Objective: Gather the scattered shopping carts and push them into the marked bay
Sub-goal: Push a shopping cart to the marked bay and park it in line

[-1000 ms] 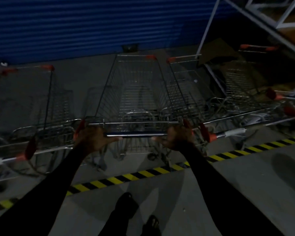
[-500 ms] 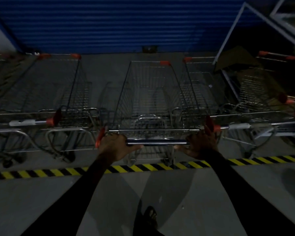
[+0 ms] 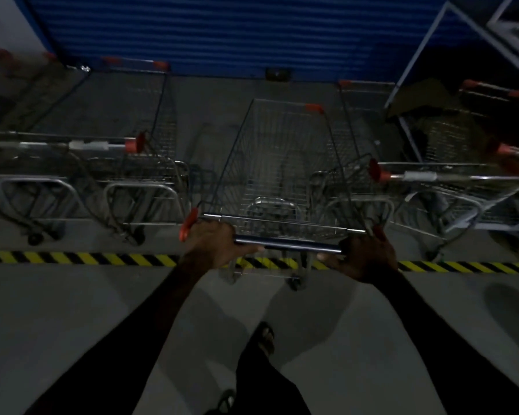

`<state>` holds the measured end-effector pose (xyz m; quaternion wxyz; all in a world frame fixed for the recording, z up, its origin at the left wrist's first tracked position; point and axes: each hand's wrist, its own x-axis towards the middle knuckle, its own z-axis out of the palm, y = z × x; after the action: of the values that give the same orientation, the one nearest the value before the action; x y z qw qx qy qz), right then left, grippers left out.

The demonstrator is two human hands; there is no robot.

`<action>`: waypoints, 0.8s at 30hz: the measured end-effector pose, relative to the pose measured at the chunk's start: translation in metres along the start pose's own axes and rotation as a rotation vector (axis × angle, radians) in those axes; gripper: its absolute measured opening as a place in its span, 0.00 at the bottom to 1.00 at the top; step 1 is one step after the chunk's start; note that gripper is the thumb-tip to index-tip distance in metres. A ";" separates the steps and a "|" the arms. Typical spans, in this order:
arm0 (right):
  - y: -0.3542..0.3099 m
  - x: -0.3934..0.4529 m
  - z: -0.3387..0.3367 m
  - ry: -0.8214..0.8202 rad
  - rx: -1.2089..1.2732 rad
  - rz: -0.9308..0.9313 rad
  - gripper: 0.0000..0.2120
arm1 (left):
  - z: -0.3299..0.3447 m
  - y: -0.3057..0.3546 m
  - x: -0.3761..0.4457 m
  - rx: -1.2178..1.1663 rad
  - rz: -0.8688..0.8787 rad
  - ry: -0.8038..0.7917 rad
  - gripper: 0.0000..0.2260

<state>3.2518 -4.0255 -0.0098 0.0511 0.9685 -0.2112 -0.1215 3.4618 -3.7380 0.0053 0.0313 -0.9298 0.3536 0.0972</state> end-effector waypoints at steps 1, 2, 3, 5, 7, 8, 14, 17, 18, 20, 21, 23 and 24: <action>-0.002 -0.010 0.004 0.001 -0.016 -0.003 0.49 | 0.003 0.001 -0.011 0.004 -0.007 -0.008 0.50; -0.005 -0.020 0.007 0.017 -0.036 -0.010 0.49 | 0.007 0.002 -0.021 0.000 -0.012 -0.007 0.51; -0.007 -0.029 0.009 0.033 -0.055 -0.018 0.48 | 0.009 0.004 -0.032 -0.006 -0.011 -0.005 0.51; -0.013 -0.046 0.011 0.022 -0.087 -0.025 0.47 | 0.012 0.005 -0.052 -0.003 0.001 0.009 0.50; -0.019 -0.060 0.012 -0.002 -0.087 -0.034 0.46 | 0.017 0.003 -0.068 -0.003 0.017 0.020 0.47; -0.022 -0.064 0.012 -0.006 -0.077 -0.034 0.46 | 0.016 0.002 -0.075 -0.005 0.027 0.028 0.44; -0.034 -0.063 0.004 -0.037 -0.062 -0.033 0.46 | 0.015 -0.009 -0.079 0.060 0.009 0.035 0.41; -0.041 -0.047 -0.009 -0.050 -0.046 -0.061 0.43 | 0.013 -0.016 -0.065 0.054 -0.010 0.028 0.41; -0.043 -0.040 -0.013 -0.053 -0.039 -0.070 0.42 | 0.010 -0.019 -0.059 0.057 -0.020 0.030 0.41; -0.043 -0.022 -0.015 -0.046 -0.030 -0.087 0.38 | 0.010 -0.026 -0.043 0.053 -0.025 0.017 0.43; -0.042 -0.010 -0.017 -0.041 -0.024 -0.088 0.38 | 0.008 -0.029 -0.032 0.044 -0.022 0.014 0.44; -0.039 0.017 -0.020 -0.002 -0.032 -0.110 0.40 | 0.005 -0.034 -0.009 0.018 -0.024 0.001 0.47; -0.038 0.031 -0.023 0.005 -0.029 -0.119 0.40 | 0.003 -0.036 0.003 0.011 -0.033 -0.009 0.48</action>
<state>3.2998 -4.0030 0.0006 0.0582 0.9789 -0.1512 -0.1248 3.4877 -3.7126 0.0015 0.0396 -0.9349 0.3387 0.0987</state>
